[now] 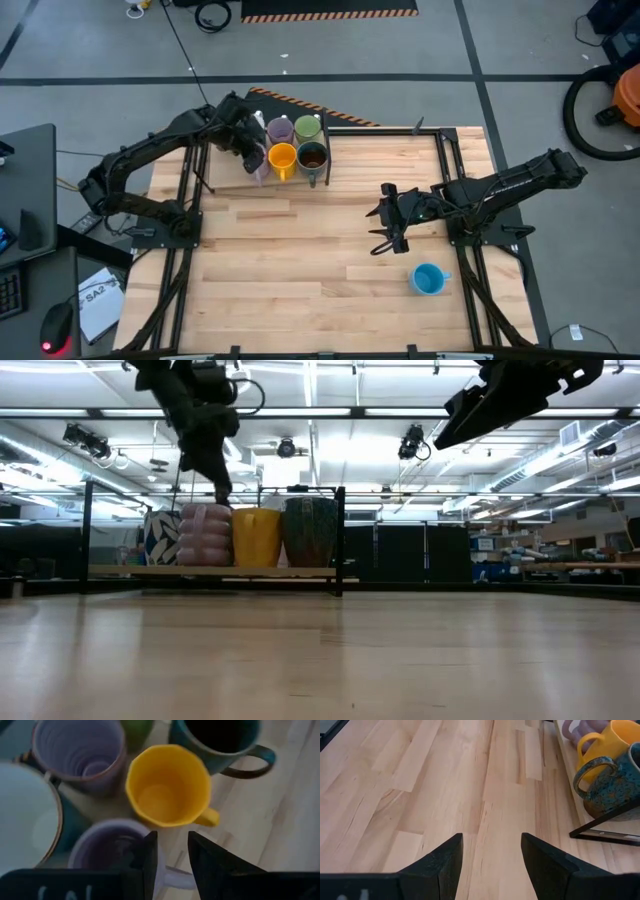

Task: Place coffee mugs
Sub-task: Put the blue mug on the shelf

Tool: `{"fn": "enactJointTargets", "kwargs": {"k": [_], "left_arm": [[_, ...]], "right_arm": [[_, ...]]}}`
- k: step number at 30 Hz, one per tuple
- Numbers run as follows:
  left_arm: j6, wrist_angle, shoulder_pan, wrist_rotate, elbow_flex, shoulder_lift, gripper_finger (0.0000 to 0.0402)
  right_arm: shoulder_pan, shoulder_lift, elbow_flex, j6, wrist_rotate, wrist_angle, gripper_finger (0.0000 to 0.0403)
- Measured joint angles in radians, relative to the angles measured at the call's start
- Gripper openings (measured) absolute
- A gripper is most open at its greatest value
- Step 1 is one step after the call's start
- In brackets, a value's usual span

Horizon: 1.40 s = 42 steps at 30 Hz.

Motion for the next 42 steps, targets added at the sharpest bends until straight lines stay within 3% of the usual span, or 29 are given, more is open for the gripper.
{"fn": "enactJointTargets", "kwargs": {"k": [9,19,31,42], "left_arm": [[0.095,0.017,-0.234,-0.025,0.053,0.000,0.0114],[-0.101,0.146,-0.497,-0.081,0.053,0.000,0.0114],[-0.141,0.238,-0.558,-0.092,0.053,0.000,0.0114],[-0.132,0.237,-0.557,-0.144,0.053,0.000,0.0114]], "right_arm": [[0.004,0.000,0.037,0.018,-0.021,-0.134,0.0206],[0.121,0.010,0.131,0.158,-0.103,-0.479,0.0206],[0.281,0.186,0.194,0.324,-0.165,-0.641,0.0206],[0.405,0.311,0.261,0.337,-0.167,-0.749,0.0206]]}}
